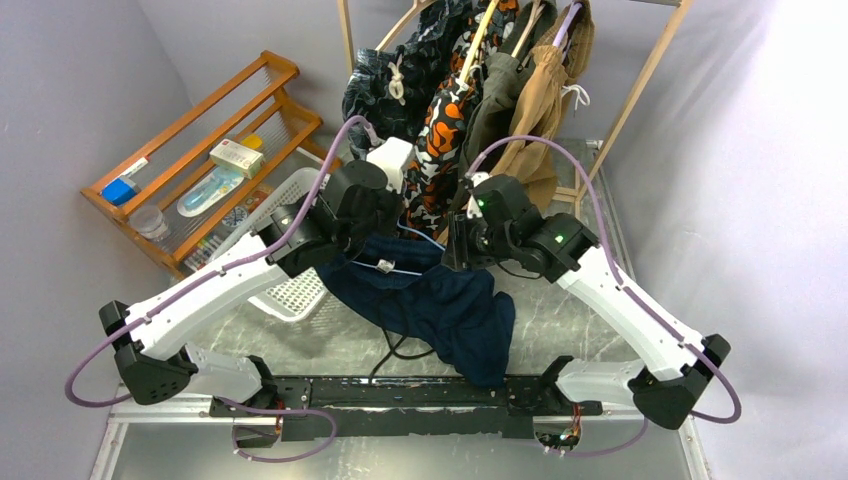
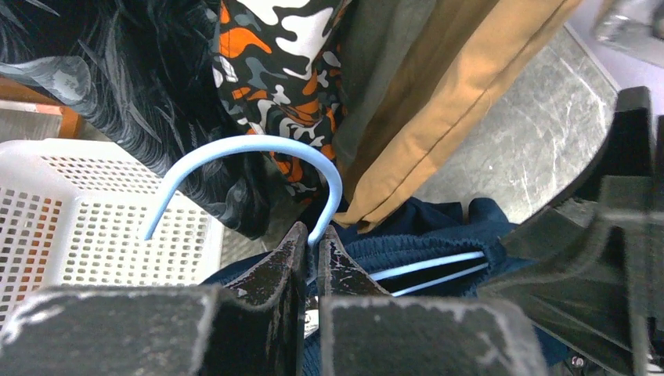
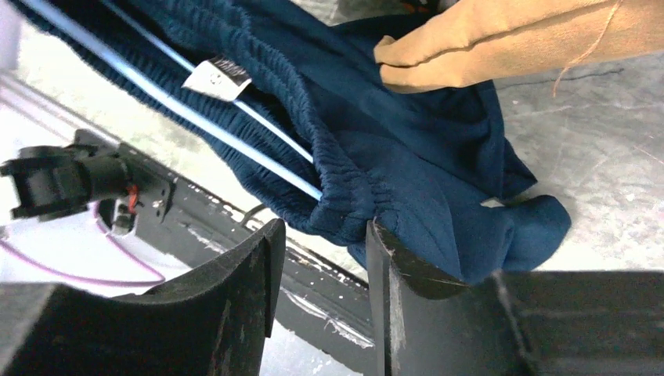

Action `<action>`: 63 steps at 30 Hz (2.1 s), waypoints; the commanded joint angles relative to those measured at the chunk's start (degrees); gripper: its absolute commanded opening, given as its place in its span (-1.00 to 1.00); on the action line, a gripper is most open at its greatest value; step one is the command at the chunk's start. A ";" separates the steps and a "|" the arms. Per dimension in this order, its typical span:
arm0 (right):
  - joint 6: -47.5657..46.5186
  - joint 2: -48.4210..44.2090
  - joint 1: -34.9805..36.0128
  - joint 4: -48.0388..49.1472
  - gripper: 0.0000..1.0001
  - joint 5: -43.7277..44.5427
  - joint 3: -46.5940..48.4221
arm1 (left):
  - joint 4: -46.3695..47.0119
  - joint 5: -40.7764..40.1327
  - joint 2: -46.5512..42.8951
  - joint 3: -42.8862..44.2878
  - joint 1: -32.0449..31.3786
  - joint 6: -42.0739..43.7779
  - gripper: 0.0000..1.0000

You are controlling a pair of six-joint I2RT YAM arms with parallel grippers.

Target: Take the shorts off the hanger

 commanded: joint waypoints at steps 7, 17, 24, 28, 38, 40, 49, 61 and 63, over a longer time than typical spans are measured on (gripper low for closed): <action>9.47 -2.07 3.79 -0.42 -0.82 22.49 -3.06 | 0.61 3.34 -3.69 -0.42 -0.22 -0.97 -0.86; 13.87 -7.99 3.75 -8.40 -1.00 35.73 -8.78 | 1.72 -1.05 -6.69 -2.28 -0.22 -2.33 -0.86; 11.88 -9.85 2.24 -10.23 -1.00 41.89 -8.80 | 2.38 -6.64 -10.11 -4.50 -0.22 -2.15 -0.86; 6.39 -7.60 -3.91 -9.92 -1.00 39.90 -6.98 | -0.78 -7.83 -9.62 -2.92 -0.22 -2.87 -0.86; 5.55 -15.83 -11.08 4.14 -1.00 20.89 -17.22 | 0.20 -6.16 -10.56 -4.35 -0.22 -3.64 -0.86; 6.57 -17.05 -11.08 5.36 -1.00 19.80 -17.94 | 0.11 -5.61 -9.65 -3.76 -0.22 -4.07 -0.86; 5.62 -19.16 -11.08 5.96 -0.74 19.55 -15.79 | -1.32 -1.38 -6.68 -0.69 -0.22 -1.27 -0.86; -1.83 -18.46 -11.08 -4.90 0.54 23.57 -6.36 | 0.47 -4.50 -2.94 0.43 -0.16 -2.89 -0.86; -6.19 -19.79 -11.07 -2.29 0.55 18.55 -6.32 | 1.33 -2.77 -2.37 -0.22 -0.13 -2.58 -0.86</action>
